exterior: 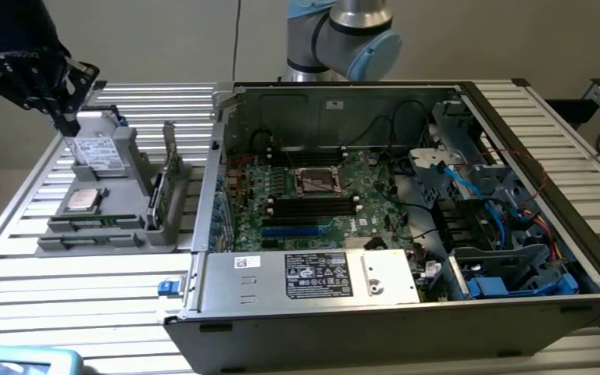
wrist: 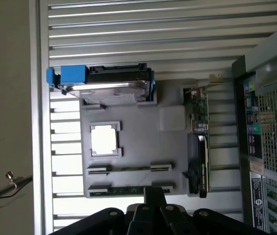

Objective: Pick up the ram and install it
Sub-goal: 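Reach for the ram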

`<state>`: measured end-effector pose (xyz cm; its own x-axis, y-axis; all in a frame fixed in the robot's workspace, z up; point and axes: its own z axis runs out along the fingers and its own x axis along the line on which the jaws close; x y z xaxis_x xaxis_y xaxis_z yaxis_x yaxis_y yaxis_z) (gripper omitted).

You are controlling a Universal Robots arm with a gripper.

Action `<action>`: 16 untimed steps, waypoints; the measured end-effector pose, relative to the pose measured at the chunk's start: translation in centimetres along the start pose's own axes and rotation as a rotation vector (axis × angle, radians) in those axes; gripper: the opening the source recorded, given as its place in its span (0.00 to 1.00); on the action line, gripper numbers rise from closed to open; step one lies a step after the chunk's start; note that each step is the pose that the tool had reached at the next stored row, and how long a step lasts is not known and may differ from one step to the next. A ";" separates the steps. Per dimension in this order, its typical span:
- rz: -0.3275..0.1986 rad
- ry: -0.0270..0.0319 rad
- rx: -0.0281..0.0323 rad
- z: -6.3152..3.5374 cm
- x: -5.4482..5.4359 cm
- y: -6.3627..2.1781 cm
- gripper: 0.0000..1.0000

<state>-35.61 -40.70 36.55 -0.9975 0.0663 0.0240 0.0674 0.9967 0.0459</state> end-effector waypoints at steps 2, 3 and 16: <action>-0.002 0.0017 -0.0003 0.36 0.2 -0.27 0.11; -0.003 0.0028 -0.0004 0.54 0.2 -0.41 0.11; -0.012 0.0082 -0.0019 2.63 1.0 -1.83 0.11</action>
<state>-36.80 -42.34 33.86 -0.9980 0.0544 0.0317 0.0559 0.9973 0.0481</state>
